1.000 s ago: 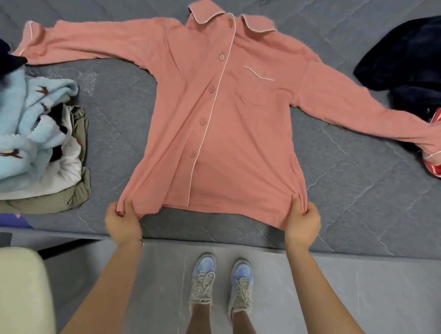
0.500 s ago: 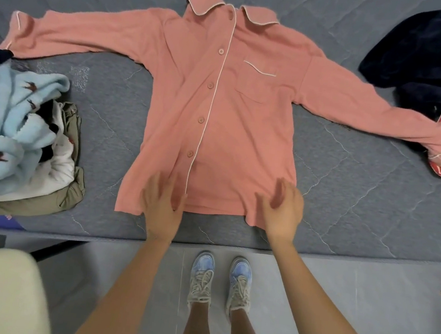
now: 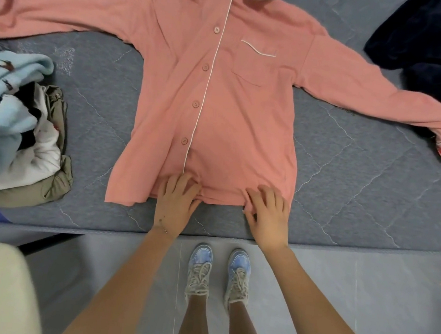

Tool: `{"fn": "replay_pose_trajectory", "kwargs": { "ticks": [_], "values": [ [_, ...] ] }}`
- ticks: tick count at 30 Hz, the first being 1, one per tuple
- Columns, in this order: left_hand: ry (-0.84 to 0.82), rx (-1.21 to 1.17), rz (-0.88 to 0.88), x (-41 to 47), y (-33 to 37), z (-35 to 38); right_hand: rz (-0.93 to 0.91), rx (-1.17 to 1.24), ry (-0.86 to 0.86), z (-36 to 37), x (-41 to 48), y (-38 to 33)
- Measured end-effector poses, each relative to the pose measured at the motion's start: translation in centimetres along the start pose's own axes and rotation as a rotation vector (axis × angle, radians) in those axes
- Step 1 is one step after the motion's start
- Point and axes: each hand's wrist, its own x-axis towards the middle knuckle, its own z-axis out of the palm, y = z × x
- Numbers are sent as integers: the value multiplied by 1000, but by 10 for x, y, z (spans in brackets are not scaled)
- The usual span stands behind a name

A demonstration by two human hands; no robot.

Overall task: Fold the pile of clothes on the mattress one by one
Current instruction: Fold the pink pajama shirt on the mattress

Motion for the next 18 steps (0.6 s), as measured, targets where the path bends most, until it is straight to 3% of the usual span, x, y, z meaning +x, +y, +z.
{"fn": "replay_pose_trajectory", "kwargs": {
  "ticks": [6,12,16,18],
  "values": [
    [-22,-221,18,15,3,-21,48,119,41,-23,15,-1],
    [-23,-224,-3,5,22,-45,58,34,6,-39,2,3],
    [-283,-338,102,-2,35,-36,110,-46,-170,-35,-3,8],
    [-386,-372,71,-3,38,-33,140,-5,-232,-41,-3,4]
  ]
}}
